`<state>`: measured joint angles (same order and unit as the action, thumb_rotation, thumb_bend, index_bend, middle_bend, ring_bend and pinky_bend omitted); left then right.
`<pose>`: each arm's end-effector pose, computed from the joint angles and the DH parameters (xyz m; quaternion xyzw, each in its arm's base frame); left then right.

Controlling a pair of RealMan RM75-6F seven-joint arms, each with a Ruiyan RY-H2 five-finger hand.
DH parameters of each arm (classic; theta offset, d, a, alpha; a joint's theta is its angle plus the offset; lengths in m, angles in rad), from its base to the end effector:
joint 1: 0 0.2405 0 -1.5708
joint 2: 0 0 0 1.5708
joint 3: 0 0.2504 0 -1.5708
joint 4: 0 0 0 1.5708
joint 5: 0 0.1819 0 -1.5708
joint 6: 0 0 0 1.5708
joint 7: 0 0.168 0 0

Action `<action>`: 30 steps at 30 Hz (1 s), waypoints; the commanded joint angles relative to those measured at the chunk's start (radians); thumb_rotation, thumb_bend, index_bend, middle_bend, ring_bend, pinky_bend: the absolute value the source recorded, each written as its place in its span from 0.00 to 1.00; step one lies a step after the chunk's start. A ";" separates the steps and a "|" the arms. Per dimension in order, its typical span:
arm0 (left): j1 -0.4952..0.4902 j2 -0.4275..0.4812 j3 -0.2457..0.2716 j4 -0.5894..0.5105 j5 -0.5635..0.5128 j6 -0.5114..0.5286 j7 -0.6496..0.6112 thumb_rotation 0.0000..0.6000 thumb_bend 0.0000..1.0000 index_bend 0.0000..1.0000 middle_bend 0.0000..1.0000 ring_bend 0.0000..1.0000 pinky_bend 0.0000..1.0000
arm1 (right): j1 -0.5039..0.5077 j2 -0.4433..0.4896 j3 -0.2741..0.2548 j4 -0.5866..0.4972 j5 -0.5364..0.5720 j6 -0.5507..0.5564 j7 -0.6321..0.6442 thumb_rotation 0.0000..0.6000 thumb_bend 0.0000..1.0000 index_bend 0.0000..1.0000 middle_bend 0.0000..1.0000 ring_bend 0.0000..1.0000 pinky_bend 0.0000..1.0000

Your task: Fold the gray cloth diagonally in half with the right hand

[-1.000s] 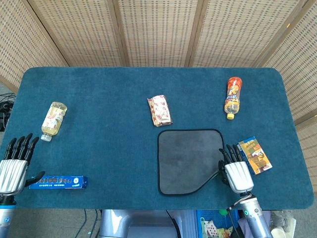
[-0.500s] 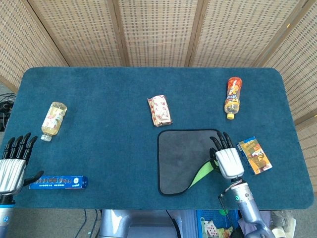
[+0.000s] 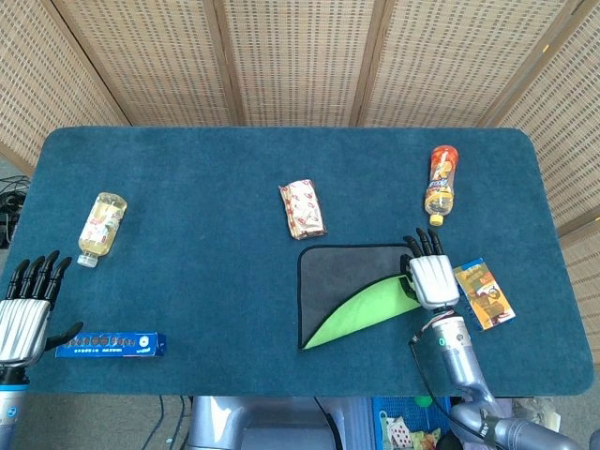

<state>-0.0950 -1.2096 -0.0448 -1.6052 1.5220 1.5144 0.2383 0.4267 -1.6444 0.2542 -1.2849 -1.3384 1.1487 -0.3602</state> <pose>-0.2827 0.2037 0.1576 -0.6256 -0.3264 -0.3566 0.6123 -0.2261 -0.3251 0.0292 0.6645 -0.3461 0.3687 0.5501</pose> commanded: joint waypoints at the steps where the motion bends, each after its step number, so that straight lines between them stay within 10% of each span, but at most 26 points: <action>1: 0.000 -0.001 0.000 0.001 -0.001 0.000 0.001 1.00 0.16 0.00 0.00 0.00 0.00 | 0.013 -0.008 0.004 0.012 0.009 -0.006 -0.001 1.00 0.49 0.68 0.21 0.00 0.00; 30: -0.002 -0.002 -0.003 0.008 -0.010 -0.002 -0.005 1.00 0.16 0.00 0.00 0.00 0.00 | 0.102 -0.058 -0.015 0.017 0.020 -0.017 0.008 1.00 0.49 0.69 0.21 0.00 0.00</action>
<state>-0.0971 -1.2119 -0.0471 -1.5979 1.5124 1.5129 0.2338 0.5253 -1.6991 0.2409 -1.2674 -1.3187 1.1337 -0.3505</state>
